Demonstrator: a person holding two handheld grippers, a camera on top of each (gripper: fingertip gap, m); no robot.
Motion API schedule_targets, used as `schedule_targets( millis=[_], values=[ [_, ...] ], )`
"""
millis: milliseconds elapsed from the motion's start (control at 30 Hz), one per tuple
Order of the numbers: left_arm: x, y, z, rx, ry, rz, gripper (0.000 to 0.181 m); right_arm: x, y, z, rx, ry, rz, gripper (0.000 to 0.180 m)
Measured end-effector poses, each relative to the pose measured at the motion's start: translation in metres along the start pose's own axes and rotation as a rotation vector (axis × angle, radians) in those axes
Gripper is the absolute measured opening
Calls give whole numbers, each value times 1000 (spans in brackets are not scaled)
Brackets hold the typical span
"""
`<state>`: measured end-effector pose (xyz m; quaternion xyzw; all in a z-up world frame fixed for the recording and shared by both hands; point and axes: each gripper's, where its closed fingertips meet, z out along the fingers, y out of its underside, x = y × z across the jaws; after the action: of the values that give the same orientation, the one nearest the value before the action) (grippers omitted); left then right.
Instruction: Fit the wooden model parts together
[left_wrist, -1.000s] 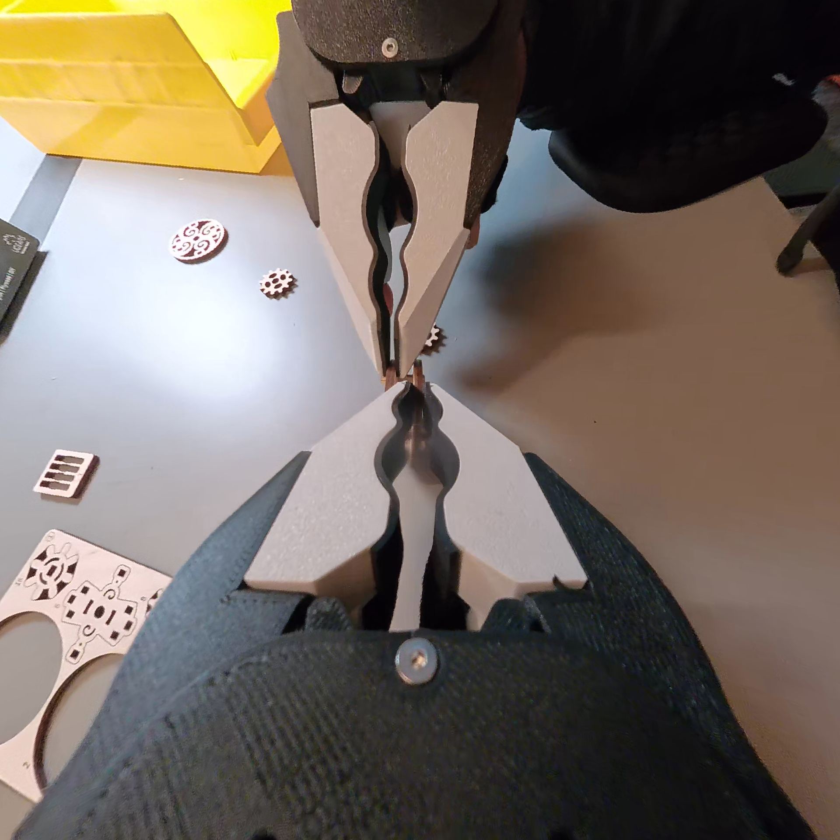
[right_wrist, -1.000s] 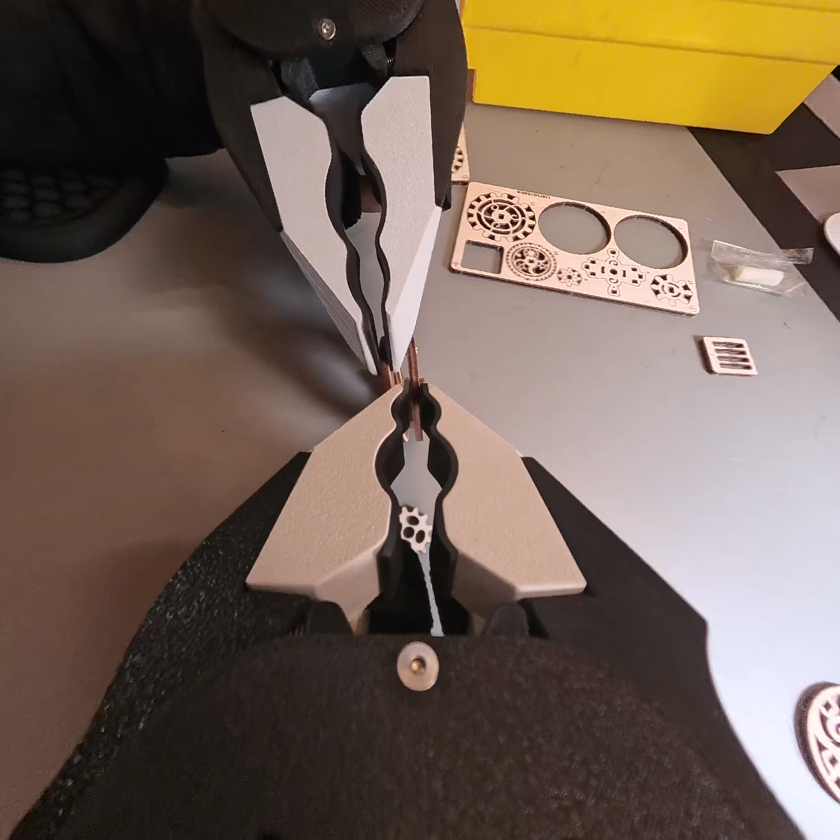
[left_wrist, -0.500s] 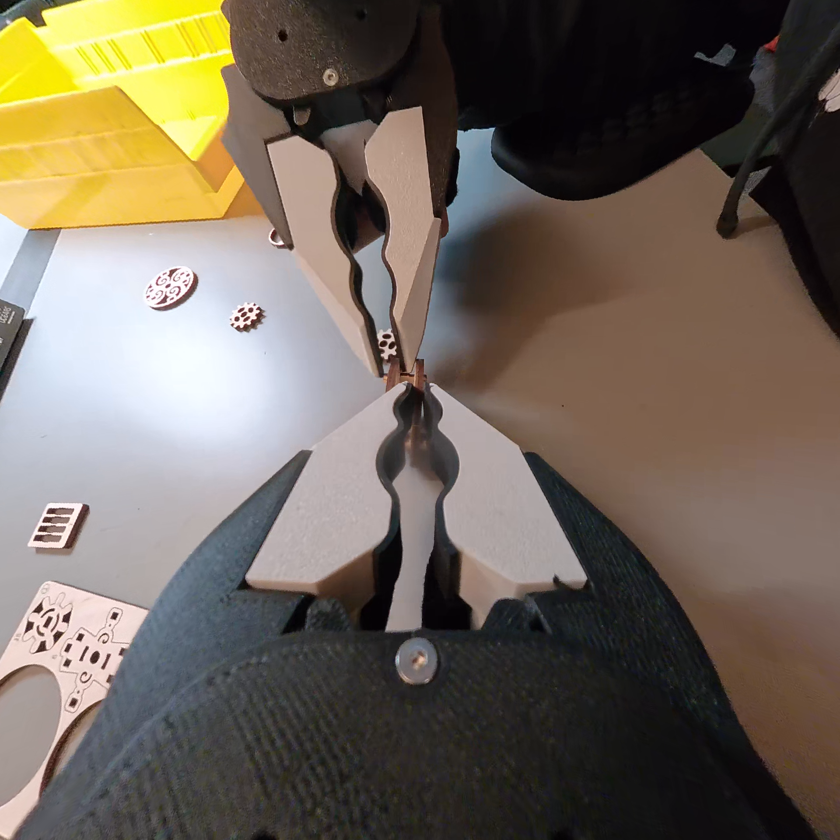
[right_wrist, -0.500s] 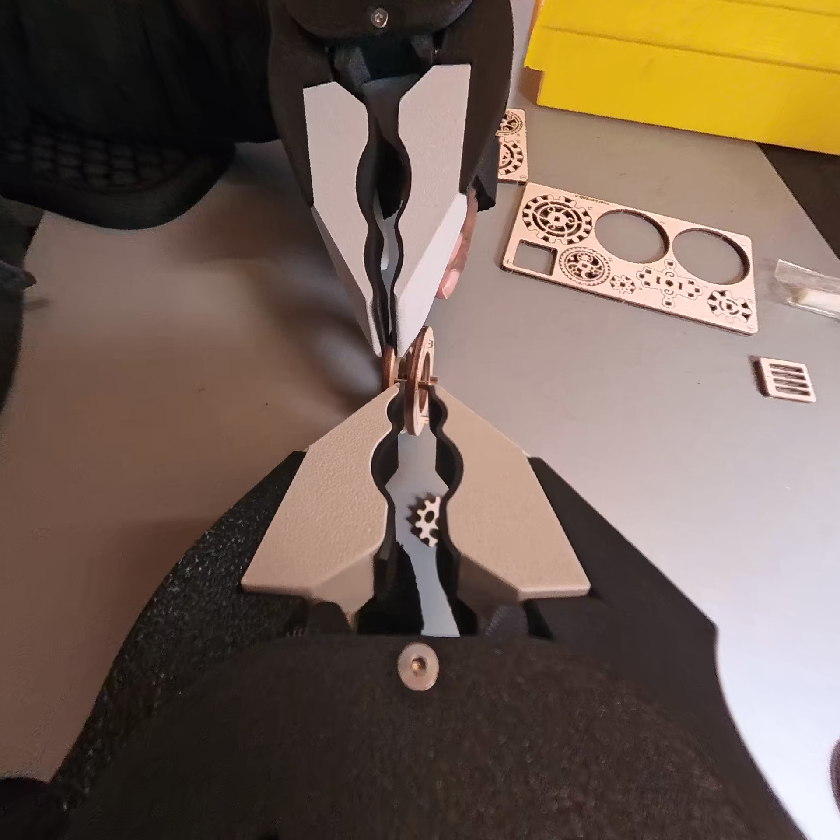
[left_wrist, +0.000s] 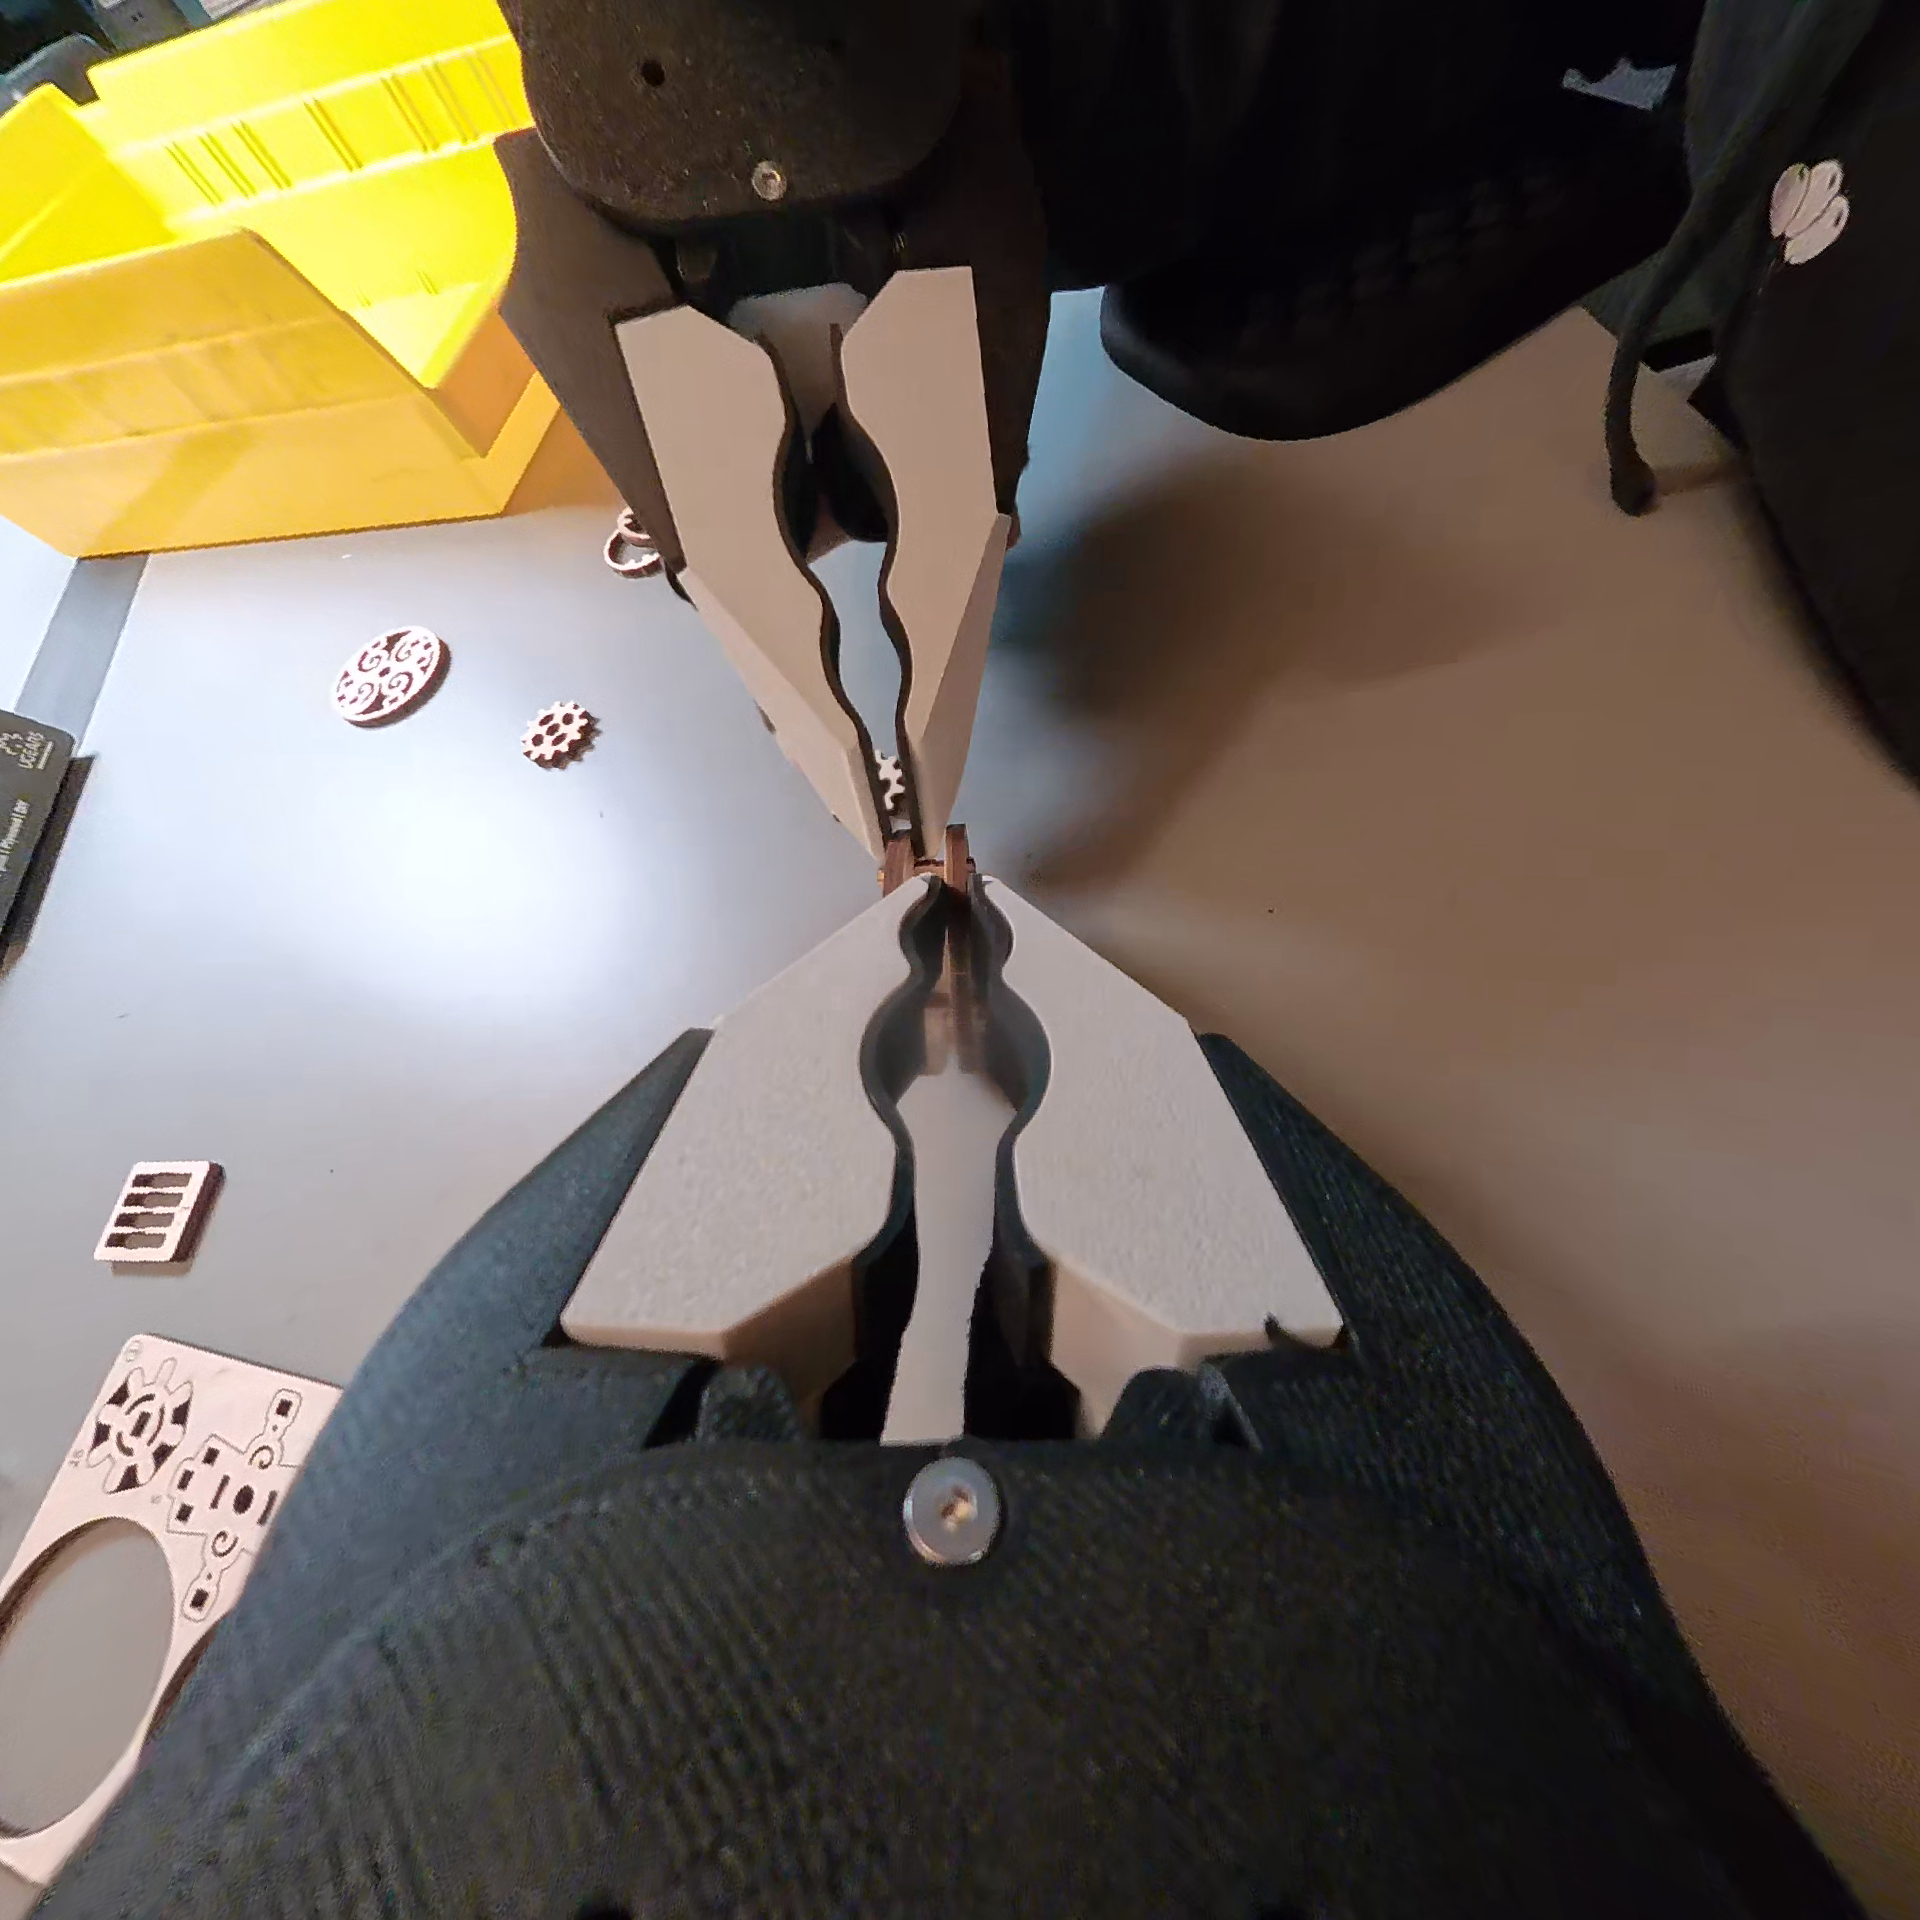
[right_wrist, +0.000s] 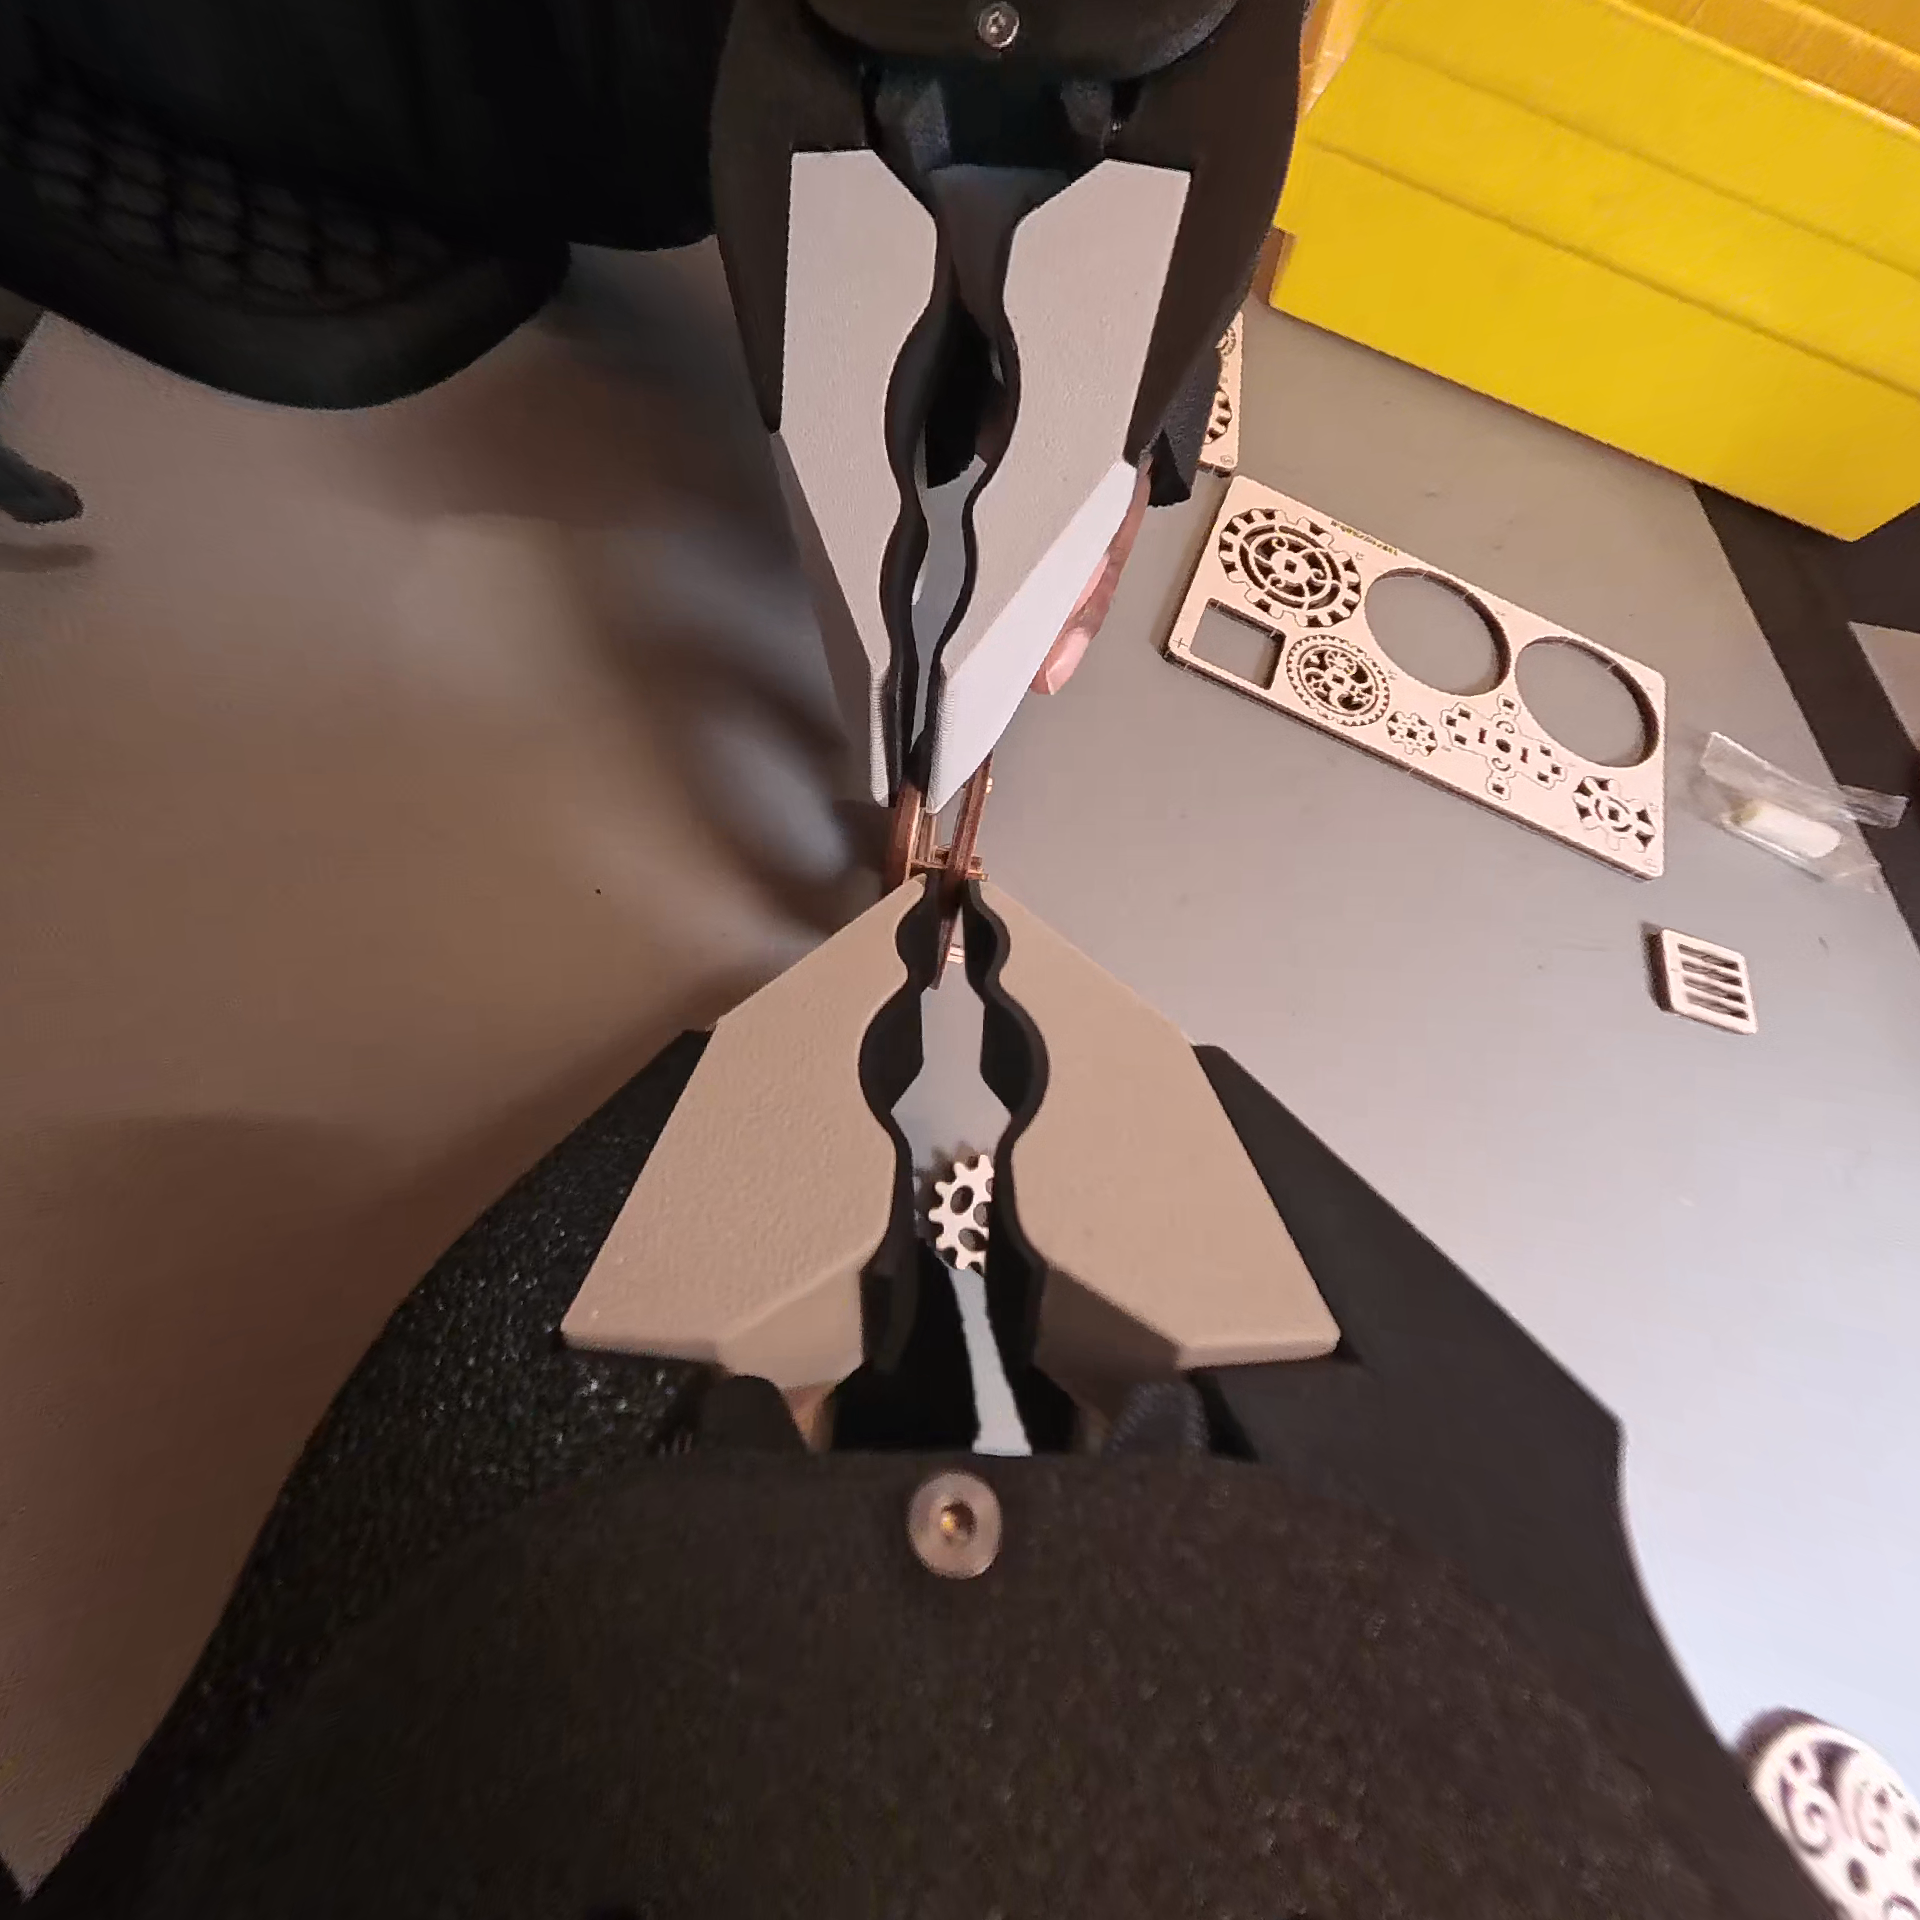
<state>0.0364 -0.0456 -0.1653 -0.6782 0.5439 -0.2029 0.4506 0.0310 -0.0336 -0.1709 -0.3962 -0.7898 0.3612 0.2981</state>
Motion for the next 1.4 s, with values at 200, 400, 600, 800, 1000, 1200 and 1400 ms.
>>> schedule_targets(
  millis=[200,400,600,800,1000,1200,1400],
  values=[
    [-1,0,1,1,-8,-5,1,2,1,-1,15,-13,72,4],
    [3,-2,2,-3,1,11,1,4,3,-2,11,-26,124,19],
    [7,-3,4,-5,20,22,2,-5,4,5,9,-64,115,7],
    [5,-2,3,-13,11,10,1,-5,4,8,7,-58,99,1],
    [1,-9,-1,62,3,-17,1,0,3,4,20,-38,124,7],
    [-5,-18,-8,176,11,-91,1,1,-6,-2,102,-83,194,1],
    [-12,-1,0,39,-33,-133,8,10,10,-3,-81,-13,251,1]
  ],
)
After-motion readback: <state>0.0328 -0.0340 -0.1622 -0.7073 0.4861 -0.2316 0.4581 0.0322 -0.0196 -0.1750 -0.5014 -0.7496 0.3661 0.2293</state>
